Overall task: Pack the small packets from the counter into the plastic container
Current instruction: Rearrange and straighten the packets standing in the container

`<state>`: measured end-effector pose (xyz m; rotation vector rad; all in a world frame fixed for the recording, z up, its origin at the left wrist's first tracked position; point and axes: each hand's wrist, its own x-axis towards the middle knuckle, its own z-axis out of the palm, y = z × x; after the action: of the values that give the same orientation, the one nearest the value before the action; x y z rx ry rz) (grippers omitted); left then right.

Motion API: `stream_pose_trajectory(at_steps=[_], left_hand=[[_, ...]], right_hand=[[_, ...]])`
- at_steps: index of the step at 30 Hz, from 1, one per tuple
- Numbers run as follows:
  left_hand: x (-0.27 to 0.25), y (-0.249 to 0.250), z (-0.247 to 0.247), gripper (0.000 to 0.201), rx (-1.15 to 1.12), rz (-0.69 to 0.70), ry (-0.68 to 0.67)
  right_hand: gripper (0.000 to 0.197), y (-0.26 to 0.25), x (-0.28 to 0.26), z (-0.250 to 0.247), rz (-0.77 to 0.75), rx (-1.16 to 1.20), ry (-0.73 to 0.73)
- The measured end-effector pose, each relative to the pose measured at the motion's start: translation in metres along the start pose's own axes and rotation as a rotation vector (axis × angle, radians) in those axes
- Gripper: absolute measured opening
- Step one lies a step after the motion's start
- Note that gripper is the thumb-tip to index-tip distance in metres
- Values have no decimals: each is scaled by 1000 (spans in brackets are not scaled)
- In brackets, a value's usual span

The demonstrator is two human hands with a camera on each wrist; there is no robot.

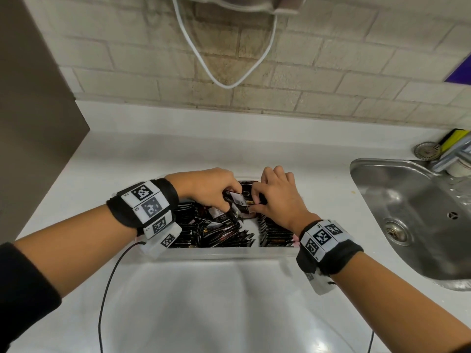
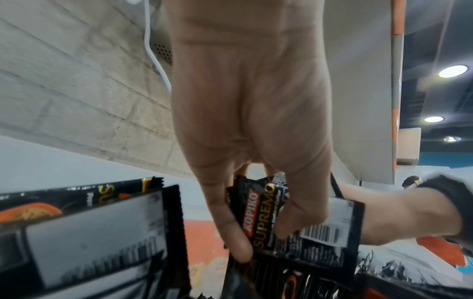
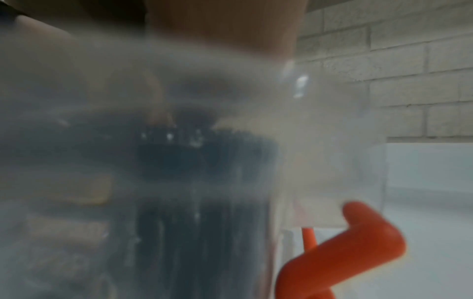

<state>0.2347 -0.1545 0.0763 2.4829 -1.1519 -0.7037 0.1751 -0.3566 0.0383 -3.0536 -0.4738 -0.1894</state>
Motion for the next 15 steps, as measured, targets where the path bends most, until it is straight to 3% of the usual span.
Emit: stream_pose_trajectory(at_steps=[5,9,15], left_hand=[[-1,0,4,33,3,44,111],[-3,4,11,24,60,118,199],[0,16,19,30,244,199,165]], right_hand=[[19,4,-2,-7,10,13,-5],[12,3,-5,-14,27,66,-40],[17,1,-11,-25,78,234,-142]])
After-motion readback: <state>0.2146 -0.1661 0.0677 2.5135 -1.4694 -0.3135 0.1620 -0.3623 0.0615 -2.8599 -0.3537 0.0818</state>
